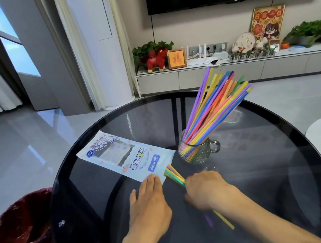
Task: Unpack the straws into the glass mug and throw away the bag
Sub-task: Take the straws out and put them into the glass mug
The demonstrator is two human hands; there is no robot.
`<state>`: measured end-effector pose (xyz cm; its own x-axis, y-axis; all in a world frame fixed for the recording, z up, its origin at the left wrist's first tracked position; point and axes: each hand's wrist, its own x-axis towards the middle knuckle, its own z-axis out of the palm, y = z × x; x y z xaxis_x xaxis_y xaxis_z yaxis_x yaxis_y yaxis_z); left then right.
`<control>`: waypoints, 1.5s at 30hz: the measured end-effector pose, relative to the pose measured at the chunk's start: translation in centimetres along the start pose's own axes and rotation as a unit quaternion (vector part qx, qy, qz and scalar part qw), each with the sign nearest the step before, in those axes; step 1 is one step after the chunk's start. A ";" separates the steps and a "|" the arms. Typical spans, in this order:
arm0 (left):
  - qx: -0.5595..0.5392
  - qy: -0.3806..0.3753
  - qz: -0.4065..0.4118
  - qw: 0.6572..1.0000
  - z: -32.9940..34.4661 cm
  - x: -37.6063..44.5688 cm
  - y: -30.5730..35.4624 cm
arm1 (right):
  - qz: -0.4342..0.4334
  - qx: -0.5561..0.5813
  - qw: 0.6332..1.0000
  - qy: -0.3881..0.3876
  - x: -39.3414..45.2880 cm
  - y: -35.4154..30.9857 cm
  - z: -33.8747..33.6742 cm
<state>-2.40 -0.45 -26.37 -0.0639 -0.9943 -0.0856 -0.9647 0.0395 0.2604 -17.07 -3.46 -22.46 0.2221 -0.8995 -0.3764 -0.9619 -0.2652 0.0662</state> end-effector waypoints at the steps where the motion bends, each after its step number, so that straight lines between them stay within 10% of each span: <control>1: -0.002 0.005 -0.009 1.000 -0.1 0.3 -0.4 | -0.012 0.043 0.999 -0.019 -0.2 0.5 -0.4; 8: -0.012 0.002 -0.031 0.999 -0.1 1.2 -2.3 | -0.046 0.513 0.837 -0.184 -3.2 6.5 -1.6; 19: -0.138 0.047 -0.025 0.989 -0.4 1.4 -2.6 | -0.124 0.707 0.676 -0.163 -6.8 10.2 -3.7; 27: -0.024 0.359 0.308 0.881 -3.9 -1.3 2.5 | -0.182 0.662 0.677 -0.266 -6.8 3.5 -4.1; 34: -0.279 0.236 0.243 0.899 -7.9 -2.6 3.5 | -0.144 0.804 0.564 -0.122 -6.1 3.1 -5.3; 39: -0.514 0.067 0.256 0.816 -8.2 -1.3 4.1 | -0.189 0.752 0.617 0.136 -5.3 4.2 -5.3; 45: -0.552 -0.090 0.156 0.814 -1.9 0.1 2.2 | -0.290 0.675 0.675 0.065 -4.8 3.3 -3.7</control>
<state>-4.08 -0.64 -23.98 -0.3945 -0.9182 0.0361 -0.0833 0.0749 0.9937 -20.69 -1.27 -17.03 0.5520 -0.8261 0.1133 0.0433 -0.1073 -0.9933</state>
